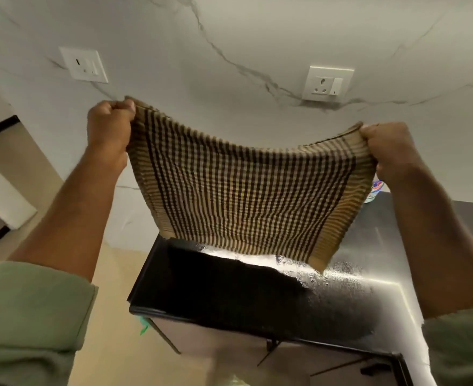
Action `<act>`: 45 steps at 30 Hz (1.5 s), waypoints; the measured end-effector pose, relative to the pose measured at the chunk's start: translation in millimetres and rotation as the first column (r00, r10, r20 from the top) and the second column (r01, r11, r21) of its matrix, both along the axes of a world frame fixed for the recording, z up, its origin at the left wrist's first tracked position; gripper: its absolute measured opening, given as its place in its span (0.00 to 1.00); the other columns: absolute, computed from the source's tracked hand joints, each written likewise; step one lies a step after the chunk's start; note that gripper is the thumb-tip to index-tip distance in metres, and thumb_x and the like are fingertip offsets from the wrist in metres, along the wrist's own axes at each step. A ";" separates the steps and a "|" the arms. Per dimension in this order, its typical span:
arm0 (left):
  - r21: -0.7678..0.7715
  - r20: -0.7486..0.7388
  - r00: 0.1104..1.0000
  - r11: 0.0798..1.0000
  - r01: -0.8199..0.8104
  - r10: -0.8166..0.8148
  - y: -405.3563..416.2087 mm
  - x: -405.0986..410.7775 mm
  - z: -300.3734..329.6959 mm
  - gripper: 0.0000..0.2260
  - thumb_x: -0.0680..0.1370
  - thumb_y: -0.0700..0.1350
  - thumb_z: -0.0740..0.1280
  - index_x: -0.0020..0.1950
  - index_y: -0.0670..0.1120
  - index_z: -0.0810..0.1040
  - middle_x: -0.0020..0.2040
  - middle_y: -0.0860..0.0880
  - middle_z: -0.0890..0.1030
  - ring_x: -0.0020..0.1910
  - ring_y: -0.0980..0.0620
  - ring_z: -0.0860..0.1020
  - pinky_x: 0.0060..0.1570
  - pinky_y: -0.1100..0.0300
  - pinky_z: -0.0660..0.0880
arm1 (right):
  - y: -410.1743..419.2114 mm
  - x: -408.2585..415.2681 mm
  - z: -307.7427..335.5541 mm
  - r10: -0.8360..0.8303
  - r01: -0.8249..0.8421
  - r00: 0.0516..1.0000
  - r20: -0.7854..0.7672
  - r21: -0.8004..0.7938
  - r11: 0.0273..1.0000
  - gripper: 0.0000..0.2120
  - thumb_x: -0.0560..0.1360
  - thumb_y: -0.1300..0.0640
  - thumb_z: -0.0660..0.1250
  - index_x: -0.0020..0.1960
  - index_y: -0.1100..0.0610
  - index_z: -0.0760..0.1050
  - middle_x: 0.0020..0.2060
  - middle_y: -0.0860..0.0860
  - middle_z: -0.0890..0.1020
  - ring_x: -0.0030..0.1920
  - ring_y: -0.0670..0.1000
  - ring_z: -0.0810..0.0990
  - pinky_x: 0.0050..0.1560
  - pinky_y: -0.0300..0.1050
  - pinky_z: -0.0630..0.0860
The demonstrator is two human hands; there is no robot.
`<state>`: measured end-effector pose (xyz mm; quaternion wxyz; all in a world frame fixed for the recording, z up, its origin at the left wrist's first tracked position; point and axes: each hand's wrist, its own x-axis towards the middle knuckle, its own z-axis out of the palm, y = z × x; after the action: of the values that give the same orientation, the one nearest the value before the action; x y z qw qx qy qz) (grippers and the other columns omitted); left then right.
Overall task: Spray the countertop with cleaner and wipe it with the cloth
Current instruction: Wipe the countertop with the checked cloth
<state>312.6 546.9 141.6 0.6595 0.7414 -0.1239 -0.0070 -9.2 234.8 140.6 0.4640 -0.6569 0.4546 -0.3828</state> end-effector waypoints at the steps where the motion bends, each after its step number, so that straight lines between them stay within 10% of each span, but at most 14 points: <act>1: 0.062 -0.007 1.000 0.998 0.005 -0.005 -2.9 3.5 -15.8 0.10 0.81 0.52 0.67 0.57 0.49 0.82 0.52 0.48 0.84 0.51 0.49 0.82 0.54 0.52 0.81 | -3.3 4.1 -14.3 -0.018 0.019 0.994 -0.110 0.002 1.000 0.17 0.76 0.56 0.65 0.60 0.65 0.79 0.58 0.64 0.82 0.49 0.56 0.81 0.50 0.51 0.77; 7: 0.586 -0.188 0.982 0.802 0.120 -0.009 -9.7 -18.4 -154.5 0.23 0.81 0.50 0.68 0.73 0.41 0.70 0.70 0.35 0.75 0.67 0.34 0.75 0.65 0.45 0.73 | 23.3 21.2 -148.7 -0.038 -0.003 0.764 -0.644 -0.063 0.998 0.22 0.81 0.53 0.64 0.69 0.66 0.70 0.66 0.67 0.75 0.66 0.67 0.74 0.65 0.57 0.72; 10: 0.787 -0.025 0.978 0.599 0.147 -0.207 -7.6 -53.8 -209.9 0.28 0.81 0.50 0.67 0.77 0.41 0.64 0.75 0.36 0.69 0.73 0.34 0.69 0.72 0.39 0.67 | 67.1 17.6 -207.6 -0.034 -0.113 0.681 -0.732 -0.151 0.982 0.27 0.81 0.51 0.62 0.74 0.63 0.63 0.72 0.62 0.69 0.71 0.63 0.69 0.69 0.60 0.68; 14: 0.901 0.050 0.828 0.383 0.203 -0.559 -12.5 -112.5 -257.4 0.25 0.83 0.53 0.62 0.78 0.44 0.66 0.82 0.40 0.60 0.82 0.41 0.56 0.80 0.43 0.54 | 115.9 20.0 -262.3 0.088 -0.332 0.618 -0.781 -0.158 0.930 0.32 0.82 0.47 0.60 0.79 0.61 0.56 0.80 0.60 0.58 0.80 0.59 0.57 0.80 0.57 0.57; 21: 0.974 -0.071 0.712 0.107 0.202 -0.699 -20.7 -139.4 -302.3 0.31 0.85 0.61 0.51 0.84 0.48 0.53 0.85 0.43 0.48 0.84 0.43 0.45 0.81 0.43 0.44 | 138.6 24.2 -309.9 0.332 -0.591 0.376 -0.865 0.053 0.805 0.34 0.82 0.35 0.47 0.83 0.46 0.43 0.83 0.53 0.40 0.82 0.57 0.38 0.80 0.59 0.38; 32: 0.954 -0.177 0.679 0.046 0.298 -0.713 -6.9 -119.0 -314.4 0.35 0.81 0.70 0.46 0.84 0.56 0.43 0.85 0.49 0.39 0.83 0.47 0.39 0.81 0.46 0.38 | 142.7 26.9 -316.4 0.327 -0.577 0.279 -0.903 0.114 0.808 0.37 0.80 0.30 0.40 0.82 0.45 0.35 0.81 0.52 0.32 0.80 0.55 0.30 0.79 0.60 0.32; 37: 0.981 -0.039 0.700 0.106 0.162 -0.713 -34.2 -96.8 -283.7 0.35 0.81 0.70 0.44 0.80 0.53 0.64 0.82 0.44 0.60 0.81 0.43 0.58 0.78 0.42 0.57 | 126.4 44.4 -307.0 0.298 -0.601 0.206 -0.932 0.119 0.790 0.44 0.74 0.22 0.41 0.82 0.44 0.36 0.81 0.52 0.33 0.81 0.59 0.34 0.75 0.64 0.31; 42: 0.977 -0.163 0.609 -0.039 0.211 -0.776 -31.5 -71.6 -309.4 0.34 0.80 0.71 0.39 0.84 0.58 0.45 0.85 0.47 0.41 0.83 0.45 0.41 0.80 0.40 0.42 | 115.4 50.5 -313.3 0.284 -0.684 0.205 -0.937 0.071 0.726 0.44 0.73 0.21 0.38 0.81 0.42 0.33 0.81 0.51 0.34 0.81 0.57 0.33 0.78 0.64 0.34; 45: 0.981 -0.092 0.602 0.030 0.190 -0.793 -11.4 -72.3 -324.8 0.36 0.78 0.72 0.36 0.84 0.58 0.40 0.84 0.47 0.37 0.83 0.45 0.38 0.80 0.40 0.39 | 118.9 45.7 -320.8 0.248 -0.691 0.268 -0.931 -0.007 0.722 0.43 0.74 0.21 0.38 0.81 0.41 0.34 0.82 0.49 0.35 0.81 0.56 0.32 0.78 0.64 0.34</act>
<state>240.3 535.6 -183.2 -0.0308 0.8445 -0.5184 -0.1308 36.5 353.7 -180.2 0.0961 -0.9416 0.3086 0.0945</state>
